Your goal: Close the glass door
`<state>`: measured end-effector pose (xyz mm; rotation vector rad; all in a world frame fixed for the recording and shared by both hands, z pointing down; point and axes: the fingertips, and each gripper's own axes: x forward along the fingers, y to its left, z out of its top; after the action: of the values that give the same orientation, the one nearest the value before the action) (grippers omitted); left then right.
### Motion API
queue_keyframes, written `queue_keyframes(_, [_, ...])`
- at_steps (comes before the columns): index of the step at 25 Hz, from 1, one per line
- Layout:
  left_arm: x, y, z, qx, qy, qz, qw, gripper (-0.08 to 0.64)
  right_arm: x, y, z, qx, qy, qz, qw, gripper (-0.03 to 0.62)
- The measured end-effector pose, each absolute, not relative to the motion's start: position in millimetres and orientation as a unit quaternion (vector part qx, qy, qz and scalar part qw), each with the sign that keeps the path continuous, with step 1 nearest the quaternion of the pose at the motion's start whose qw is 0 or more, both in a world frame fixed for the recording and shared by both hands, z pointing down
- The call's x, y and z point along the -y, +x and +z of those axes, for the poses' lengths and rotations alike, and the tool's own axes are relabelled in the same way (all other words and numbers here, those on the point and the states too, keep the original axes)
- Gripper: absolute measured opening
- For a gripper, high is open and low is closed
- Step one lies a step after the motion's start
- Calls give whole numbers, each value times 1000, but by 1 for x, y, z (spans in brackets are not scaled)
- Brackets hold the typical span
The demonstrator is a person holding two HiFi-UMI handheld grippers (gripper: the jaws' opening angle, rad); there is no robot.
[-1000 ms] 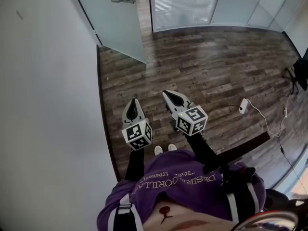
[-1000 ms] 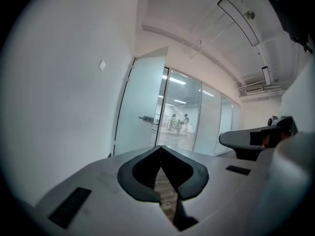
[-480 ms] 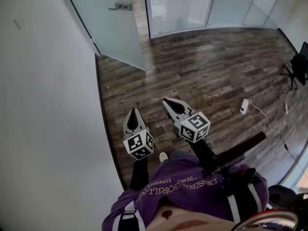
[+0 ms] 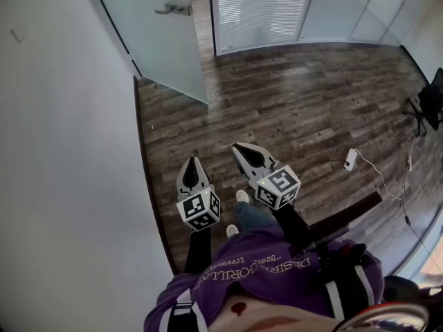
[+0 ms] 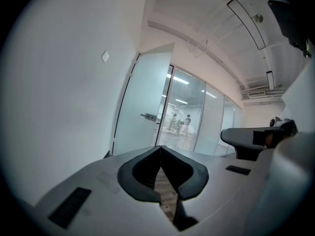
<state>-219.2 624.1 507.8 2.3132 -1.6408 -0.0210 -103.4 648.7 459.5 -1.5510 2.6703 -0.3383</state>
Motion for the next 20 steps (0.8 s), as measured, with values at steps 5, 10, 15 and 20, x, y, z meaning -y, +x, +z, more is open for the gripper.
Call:
queue_keyframes(5, [-571, -201, 496, 578, 803, -14, 145, 2, -593, -89, 451, -867, -488, -99, 9, -3])
queue_keyframes(10, [-529, -179, 485, 586, 797, -19, 144, 2, -547, -72, 449, -873, -479, -92, -13, -3])
queue_keyframes(15, [-498, -150, 477, 587, 803, 7, 99, 2, -510, -57, 452, -884, -457, -99, -15, -3])
queue_keyframes(20, [-477, -133, 483, 578, 805, -8, 132, 2, -486, -46, 457, -888, -446, -110, -17, -3])
